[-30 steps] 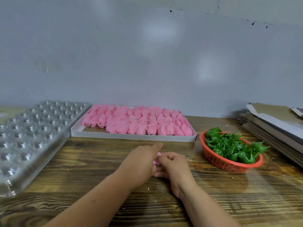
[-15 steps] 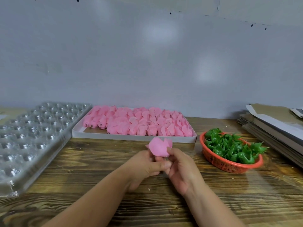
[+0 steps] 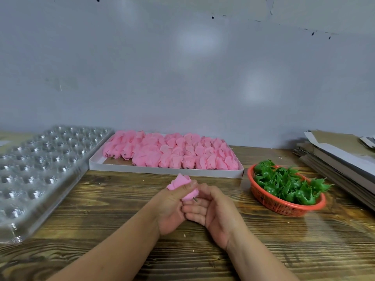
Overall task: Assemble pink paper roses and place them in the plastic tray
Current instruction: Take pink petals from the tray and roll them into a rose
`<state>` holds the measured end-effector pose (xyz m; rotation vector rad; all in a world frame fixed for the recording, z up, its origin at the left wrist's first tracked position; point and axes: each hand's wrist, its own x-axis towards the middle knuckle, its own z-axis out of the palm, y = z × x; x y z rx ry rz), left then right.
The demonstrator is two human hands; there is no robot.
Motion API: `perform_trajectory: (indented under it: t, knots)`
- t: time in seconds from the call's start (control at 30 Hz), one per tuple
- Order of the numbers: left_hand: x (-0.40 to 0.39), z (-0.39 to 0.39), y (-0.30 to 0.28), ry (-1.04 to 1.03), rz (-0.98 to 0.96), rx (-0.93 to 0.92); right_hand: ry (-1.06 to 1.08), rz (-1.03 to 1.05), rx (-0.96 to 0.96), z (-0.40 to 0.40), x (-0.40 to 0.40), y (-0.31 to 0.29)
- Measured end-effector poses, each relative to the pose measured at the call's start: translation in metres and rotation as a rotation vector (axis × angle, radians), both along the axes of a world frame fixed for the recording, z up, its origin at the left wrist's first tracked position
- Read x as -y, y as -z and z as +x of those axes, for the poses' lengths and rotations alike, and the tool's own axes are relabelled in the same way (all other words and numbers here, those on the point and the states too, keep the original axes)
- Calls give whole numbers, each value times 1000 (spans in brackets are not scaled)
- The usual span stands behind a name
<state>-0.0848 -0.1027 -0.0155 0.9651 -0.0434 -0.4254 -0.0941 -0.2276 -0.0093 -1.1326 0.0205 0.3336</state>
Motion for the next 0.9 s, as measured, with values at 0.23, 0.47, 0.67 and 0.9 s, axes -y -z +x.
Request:
perform_trajectory:
  t: [0.23,0.47,0.67,0.9]
  knots:
    - [-2,3,0,-46,-39,-4,69,36,193,-4,-9,7]
    - [2,-1,0,-56,95,106,19,79,153,-5,-6,4]
    - [0,-2,-4,-43,81,85,25,23,93,-4,-6,3]
    - [-4,6,-8,-224,-80,-2,77,-100,121,-8,-6,4]
